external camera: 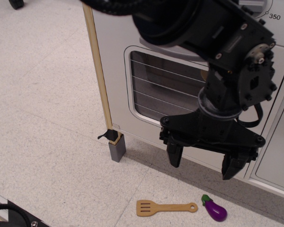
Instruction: Open oven
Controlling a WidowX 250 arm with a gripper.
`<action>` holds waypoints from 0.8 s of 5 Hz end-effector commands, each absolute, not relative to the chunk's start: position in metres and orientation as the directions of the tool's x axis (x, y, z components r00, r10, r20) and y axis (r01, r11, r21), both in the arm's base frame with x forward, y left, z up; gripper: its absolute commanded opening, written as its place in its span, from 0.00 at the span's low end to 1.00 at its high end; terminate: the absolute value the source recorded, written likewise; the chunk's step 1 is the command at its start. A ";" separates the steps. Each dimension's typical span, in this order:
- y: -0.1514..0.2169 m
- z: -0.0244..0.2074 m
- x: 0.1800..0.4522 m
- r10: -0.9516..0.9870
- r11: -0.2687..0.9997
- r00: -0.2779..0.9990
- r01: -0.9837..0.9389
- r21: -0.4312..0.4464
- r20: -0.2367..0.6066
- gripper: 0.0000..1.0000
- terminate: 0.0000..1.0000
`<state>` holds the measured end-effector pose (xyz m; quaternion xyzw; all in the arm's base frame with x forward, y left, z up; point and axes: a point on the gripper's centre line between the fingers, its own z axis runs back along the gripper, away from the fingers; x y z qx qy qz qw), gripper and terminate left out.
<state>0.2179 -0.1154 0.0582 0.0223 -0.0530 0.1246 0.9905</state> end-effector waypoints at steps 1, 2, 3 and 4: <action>-0.115 0.058 0.218 0.244 0.968 0.963 -0.249 0.031 0.110 1.00 0.00; -0.092 0.082 0.247 0.454 0.891 0.864 -0.448 -0.077 0.218 1.00 0.00; -0.057 0.108 0.279 0.670 0.742 0.679 -0.606 -0.286 0.299 1.00 0.00; -0.021 0.123 0.299 0.842 0.539 0.452 -0.705 -0.460 0.295 1.00 0.00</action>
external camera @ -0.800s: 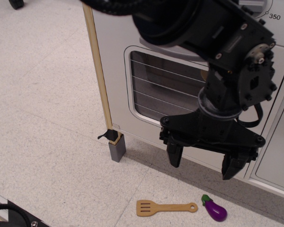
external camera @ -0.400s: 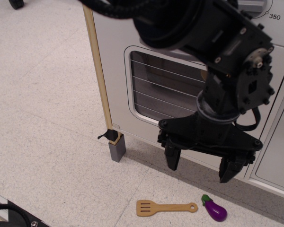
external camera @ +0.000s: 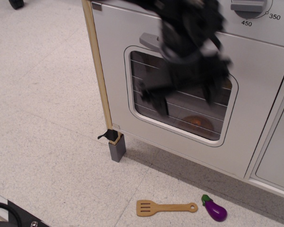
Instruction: Open oven
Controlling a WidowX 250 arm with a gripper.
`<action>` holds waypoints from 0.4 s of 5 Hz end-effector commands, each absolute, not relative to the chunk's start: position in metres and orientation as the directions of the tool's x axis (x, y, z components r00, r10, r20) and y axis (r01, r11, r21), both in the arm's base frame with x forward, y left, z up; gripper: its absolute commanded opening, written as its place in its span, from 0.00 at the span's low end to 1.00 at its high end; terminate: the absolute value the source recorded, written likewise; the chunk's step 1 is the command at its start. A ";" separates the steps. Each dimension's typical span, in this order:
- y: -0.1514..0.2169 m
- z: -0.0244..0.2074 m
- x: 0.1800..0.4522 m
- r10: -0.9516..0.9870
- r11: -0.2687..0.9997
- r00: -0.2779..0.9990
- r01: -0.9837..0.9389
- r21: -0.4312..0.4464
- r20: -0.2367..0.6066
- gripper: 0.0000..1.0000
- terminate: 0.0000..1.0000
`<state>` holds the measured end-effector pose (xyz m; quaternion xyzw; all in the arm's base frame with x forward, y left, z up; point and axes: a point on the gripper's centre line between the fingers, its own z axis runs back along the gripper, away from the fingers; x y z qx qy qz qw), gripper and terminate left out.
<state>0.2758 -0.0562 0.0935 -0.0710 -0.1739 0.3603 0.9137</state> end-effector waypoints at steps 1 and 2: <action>0.007 0.124 0.314 0.950 0.306 0.217 -0.790 -0.532 0.225 1.00 0.00; 0.026 0.114 0.332 0.984 0.145 0.065 -0.839 -0.525 0.169 1.00 0.00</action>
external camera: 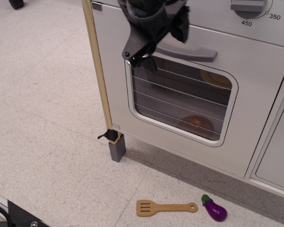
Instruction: Open oven
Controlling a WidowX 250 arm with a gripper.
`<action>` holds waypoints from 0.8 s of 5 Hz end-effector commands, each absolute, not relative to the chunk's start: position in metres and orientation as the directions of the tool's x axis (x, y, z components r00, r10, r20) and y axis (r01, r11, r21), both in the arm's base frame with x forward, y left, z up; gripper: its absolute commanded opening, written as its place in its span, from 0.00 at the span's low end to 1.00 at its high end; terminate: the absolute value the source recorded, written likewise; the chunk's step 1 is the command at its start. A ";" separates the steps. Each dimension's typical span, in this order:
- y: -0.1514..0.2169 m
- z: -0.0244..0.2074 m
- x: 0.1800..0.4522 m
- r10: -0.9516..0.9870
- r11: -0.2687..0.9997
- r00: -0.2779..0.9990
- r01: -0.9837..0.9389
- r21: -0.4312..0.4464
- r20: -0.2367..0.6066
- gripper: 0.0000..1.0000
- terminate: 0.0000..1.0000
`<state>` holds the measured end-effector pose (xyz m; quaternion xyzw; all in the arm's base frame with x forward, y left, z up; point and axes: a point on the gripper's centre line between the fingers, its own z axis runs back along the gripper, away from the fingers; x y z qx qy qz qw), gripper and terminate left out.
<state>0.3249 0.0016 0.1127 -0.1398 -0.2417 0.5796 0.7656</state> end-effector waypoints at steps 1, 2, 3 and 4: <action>0.035 0.103 0.341 0.988 0.085 0.002 -0.843 -0.531 0.155 1.00 0.00; 0.039 0.086 0.346 0.995 0.056 0.006 -0.873 -0.484 0.104 1.00 0.00; 0.036 0.074 0.344 0.996 0.064 0.029 -0.877 -0.477 0.081 1.00 0.00; 0.028 0.058 0.342 0.996 0.089 0.071 -0.885 -0.457 0.056 1.00 0.00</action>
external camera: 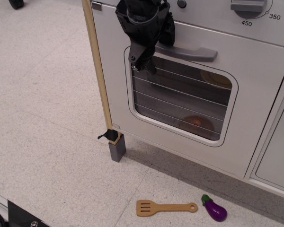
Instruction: Open oven
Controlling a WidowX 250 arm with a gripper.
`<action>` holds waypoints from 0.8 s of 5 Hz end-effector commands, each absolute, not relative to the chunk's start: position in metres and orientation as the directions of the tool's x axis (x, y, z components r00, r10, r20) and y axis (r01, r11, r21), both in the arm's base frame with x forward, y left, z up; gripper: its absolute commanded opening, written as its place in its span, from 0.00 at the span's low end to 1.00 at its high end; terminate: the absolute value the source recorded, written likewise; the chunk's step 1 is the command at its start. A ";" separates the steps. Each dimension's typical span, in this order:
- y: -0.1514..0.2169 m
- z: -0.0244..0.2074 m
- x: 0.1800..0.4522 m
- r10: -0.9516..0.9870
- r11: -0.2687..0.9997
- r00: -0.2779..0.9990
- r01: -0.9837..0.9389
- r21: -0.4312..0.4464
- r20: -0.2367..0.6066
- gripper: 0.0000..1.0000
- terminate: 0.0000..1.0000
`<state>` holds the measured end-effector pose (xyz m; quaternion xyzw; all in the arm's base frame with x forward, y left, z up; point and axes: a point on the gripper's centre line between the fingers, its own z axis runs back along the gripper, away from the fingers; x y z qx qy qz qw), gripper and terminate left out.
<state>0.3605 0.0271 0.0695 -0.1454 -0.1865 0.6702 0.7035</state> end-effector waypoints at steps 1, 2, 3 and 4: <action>0.028 0.062 0.327 0.994 0.104 0.088 -0.888 -0.447 0.057 1.00 0.00; 0.034 0.062 0.305 0.988 0.154 0.138 -0.900 -0.408 0.069 1.00 0.00; 0.042 0.065 0.284 0.970 0.241 0.201 -0.883 -0.403 0.140 1.00 0.00; 0.048 0.070 0.273 0.955 0.291 0.239 -0.874 -0.389 0.177 1.00 0.00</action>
